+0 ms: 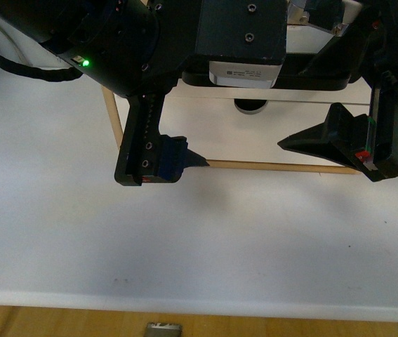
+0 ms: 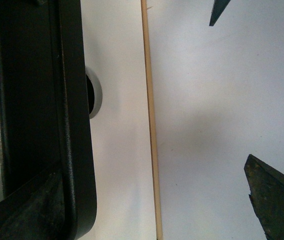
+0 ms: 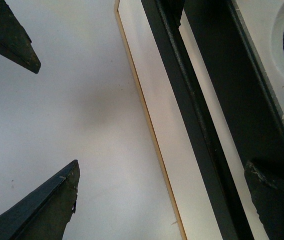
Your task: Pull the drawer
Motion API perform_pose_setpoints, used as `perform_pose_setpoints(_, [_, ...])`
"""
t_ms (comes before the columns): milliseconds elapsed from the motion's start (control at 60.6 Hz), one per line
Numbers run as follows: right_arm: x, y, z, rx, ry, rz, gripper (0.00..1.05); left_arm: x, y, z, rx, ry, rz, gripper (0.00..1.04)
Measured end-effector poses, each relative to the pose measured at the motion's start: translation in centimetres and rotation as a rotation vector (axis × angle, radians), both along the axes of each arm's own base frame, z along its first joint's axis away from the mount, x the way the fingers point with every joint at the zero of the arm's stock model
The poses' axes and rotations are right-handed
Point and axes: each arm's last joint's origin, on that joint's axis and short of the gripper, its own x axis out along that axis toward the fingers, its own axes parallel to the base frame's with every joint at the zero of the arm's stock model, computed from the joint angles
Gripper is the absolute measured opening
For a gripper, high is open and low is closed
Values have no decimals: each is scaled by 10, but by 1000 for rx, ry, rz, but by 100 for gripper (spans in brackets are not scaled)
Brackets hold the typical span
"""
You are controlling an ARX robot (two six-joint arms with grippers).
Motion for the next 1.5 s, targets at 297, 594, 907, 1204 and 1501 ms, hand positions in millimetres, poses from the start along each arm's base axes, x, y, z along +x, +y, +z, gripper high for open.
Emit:
perform_pose_setpoints(297, [-21, -3, 5, -39, 62, 84, 96, -20, 2, 1, 41, 45, -36, 99])
perform_pose_setpoints(594, [-48, -2, 7, -75, 85, 154, 96, -44, 12, 2, 71, 86, -76, 99])
perform_pose_setpoints(907, [-81, 1, 11, -111, 154, 208, 96, -77, 25, 1, 108, 118, -148, 99])
perform_pose_setpoints(1204, [-86, 0, 14, -87, 123, 193, 96, -84, 26, 3, 75, 79, -150, 99])
perform_pose_setpoints(1501, [-95, -23, 36, -63, 22, 97, 96, -111, 34, 24, -55, -12, -126, 98])
